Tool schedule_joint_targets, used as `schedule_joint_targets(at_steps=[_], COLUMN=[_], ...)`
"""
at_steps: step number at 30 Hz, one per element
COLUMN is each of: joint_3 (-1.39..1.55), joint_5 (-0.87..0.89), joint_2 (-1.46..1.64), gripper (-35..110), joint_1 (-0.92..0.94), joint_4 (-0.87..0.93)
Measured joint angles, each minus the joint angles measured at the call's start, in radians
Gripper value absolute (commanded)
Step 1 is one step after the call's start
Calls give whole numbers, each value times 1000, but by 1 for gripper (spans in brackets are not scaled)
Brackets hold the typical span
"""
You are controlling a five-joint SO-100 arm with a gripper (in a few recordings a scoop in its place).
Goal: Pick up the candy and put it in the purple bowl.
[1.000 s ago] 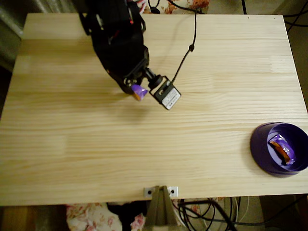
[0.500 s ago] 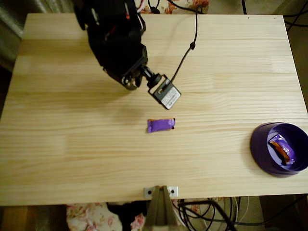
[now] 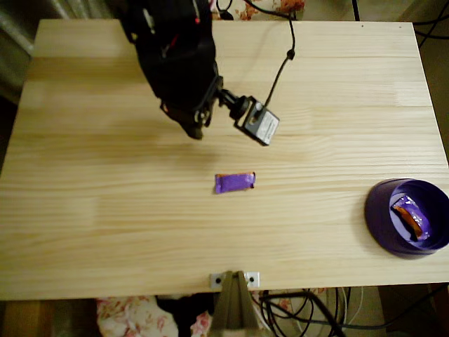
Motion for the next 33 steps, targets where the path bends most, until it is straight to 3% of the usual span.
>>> schedule_joint_targets(at_steps=[18, 33], joint_3=[-275, -456], joint_5=[-244, -296], joint_2=[-169, -408], gripper=[30, 36], joint_1=[-86, -153], joint_4=[12, -8])
